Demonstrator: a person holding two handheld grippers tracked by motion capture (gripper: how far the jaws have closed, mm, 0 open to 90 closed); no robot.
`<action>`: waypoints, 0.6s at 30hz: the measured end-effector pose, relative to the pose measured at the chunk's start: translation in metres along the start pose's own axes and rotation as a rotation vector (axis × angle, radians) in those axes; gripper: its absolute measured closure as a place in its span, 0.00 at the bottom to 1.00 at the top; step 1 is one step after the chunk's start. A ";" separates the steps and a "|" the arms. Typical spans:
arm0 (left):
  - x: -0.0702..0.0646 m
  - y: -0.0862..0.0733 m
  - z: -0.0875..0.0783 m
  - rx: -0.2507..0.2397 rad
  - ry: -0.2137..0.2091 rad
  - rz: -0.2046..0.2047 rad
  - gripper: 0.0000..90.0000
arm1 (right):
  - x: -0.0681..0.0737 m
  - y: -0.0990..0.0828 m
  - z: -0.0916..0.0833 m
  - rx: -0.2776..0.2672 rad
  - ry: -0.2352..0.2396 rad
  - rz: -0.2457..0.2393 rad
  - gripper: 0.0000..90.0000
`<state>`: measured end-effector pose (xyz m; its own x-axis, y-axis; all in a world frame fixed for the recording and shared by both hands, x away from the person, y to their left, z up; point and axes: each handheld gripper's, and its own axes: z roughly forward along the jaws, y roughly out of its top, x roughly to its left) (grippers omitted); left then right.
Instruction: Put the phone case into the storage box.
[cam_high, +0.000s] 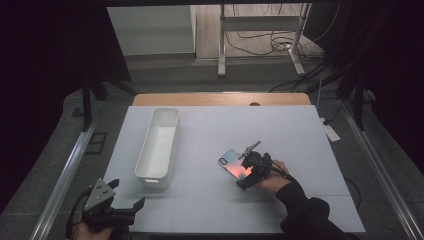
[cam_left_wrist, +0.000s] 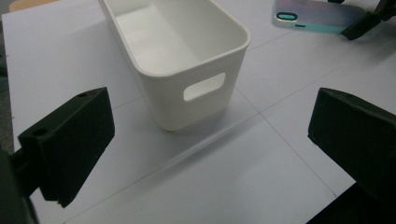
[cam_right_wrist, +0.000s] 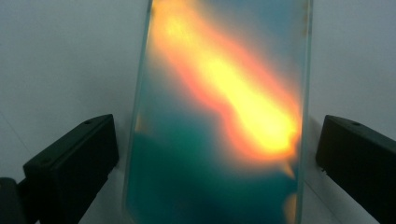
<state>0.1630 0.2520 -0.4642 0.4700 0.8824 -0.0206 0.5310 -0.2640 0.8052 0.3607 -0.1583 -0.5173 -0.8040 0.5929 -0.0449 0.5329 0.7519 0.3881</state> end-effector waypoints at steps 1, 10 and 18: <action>0.000 0.000 0.000 0.000 0.001 0.001 0.01 | 0.000 0.000 0.000 -0.001 0.004 0.000 0.00; 0.000 0.000 0.000 0.002 0.002 0.002 0.01 | 0.001 0.005 -0.002 0.044 0.003 0.006 0.07; -0.001 0.000 0.000 0.006 0.010 0.007 0.01 | 0.000 0.005 -0.007 0.041 0.007 0.021 0.18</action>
<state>0.1630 0.2509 -0.4641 0.4664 0.8845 -0.0091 0.5320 -0.2722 0.8018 0.3619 -0.1563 -0.5089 -0.7944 0.6067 -0.0304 0.5599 0.7506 0.3509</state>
